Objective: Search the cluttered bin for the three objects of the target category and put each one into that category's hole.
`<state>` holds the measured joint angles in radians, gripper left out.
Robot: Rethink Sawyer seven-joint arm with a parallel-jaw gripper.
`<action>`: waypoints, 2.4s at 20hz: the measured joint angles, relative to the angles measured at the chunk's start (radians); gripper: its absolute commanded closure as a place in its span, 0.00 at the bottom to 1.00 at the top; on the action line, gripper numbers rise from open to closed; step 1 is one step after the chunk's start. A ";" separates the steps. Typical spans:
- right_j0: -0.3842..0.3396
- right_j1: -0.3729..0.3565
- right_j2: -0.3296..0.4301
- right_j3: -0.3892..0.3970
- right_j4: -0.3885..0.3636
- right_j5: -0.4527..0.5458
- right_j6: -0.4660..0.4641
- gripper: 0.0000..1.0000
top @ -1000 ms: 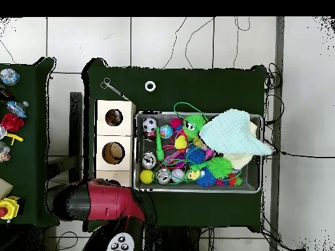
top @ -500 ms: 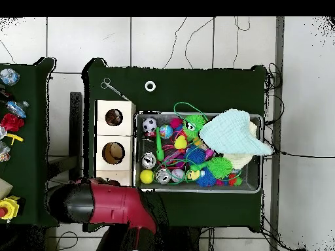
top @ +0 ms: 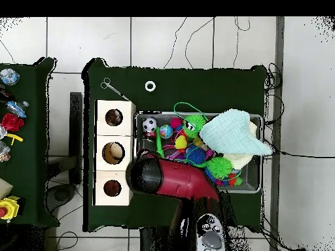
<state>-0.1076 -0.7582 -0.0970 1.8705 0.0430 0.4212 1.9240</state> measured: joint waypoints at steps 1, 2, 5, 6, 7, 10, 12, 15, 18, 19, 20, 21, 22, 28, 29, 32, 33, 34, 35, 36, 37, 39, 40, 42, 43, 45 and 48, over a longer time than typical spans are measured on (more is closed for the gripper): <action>-0.021 0.012 0.006 -0.006 -0.018 -0.016 0.000 1.00; -0.041 0.023 0.013 -0.011 -0.039 -0.031 0.000 1.00; -0.128 0.043 0.055 -0.015 -0.119 -0.055 0.000 1.00; -0.146 0.043 0.065 -0.014 -0.133 -0.055 0.000 1.00; -0.171 0.041 0.079 -0.011 -0.152 -0.056 0.000 1.00; -0.281 0.013 0.143 0.015 -0.222 -0.056 0.000 1.00; -0.340 -0.012 0.171 0.036 -0.253 -0.056 0.000 1.00; -0.406 -0.054 0.198 0.066 -0.293 -0.055 0.000 1.00; -0.447 -0.089 0.213 0.091 -0.327 -0.055 0.000 1.00; -0.476 -0.111 0.228 0.109 -0.352 -0.055 0.000 1.00; -0.481 -0.114 0.231 0.112 -0.358 -0.055 0.000 1.00; -0.486 -0.117 0.234 0.115 -0.363 -0.055 0.000 1.00; -0.501 -0.123 0.245 0.122 -0.379 -0.055 0.000 1.00; -0.537 -0.094 0.272 0.134 -0.485 -0.057 0.000 1.00; -0.537 -0.084 0.273 0.134 -0.500 -0.059 0.000 1.00; -0.537 -0.057 0.276 0.134 -0.535 -0.067 0.000 1.00; -0.537 -0.043 0.278 0.134 -0.552 -0.074 0.000 1.00; -0.537 -0.035 0.279 0.134 -0.560 -0.080 0.000 1.00; -0.537 -0.027 0.280 0.134 -0.568 -0.087 0.000 1.00; -0.537 -0.019 0.282 0.134 -0.576 -0.094 0.000 1.00; -0.537 -0.010 0.283 0.134 -0.583 -0.103 0.000 1.00; -0.537 0.003 0.287 0.135 -0.593 -0.120 0.000 1.00; -0.537 0.010 0.288 0.137 -0.597 -0.129 0.000 1.00; -0.537 0.023 0.292 0.141 -0.610 -0.149 0.000 1.00; -0.537 0.027 0.293 0.142 -0.616 -0.155 0.000 1.00; -0.537 0.047 0.294 0.145 -0.654 -0.182 0.000 0.00; -0.537 0.052 0.294 0.145 -0.665 -0.189 0.000 0.00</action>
<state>-0.6450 -0.7067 0.1970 2.0157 -0.6225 0.2322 1.9236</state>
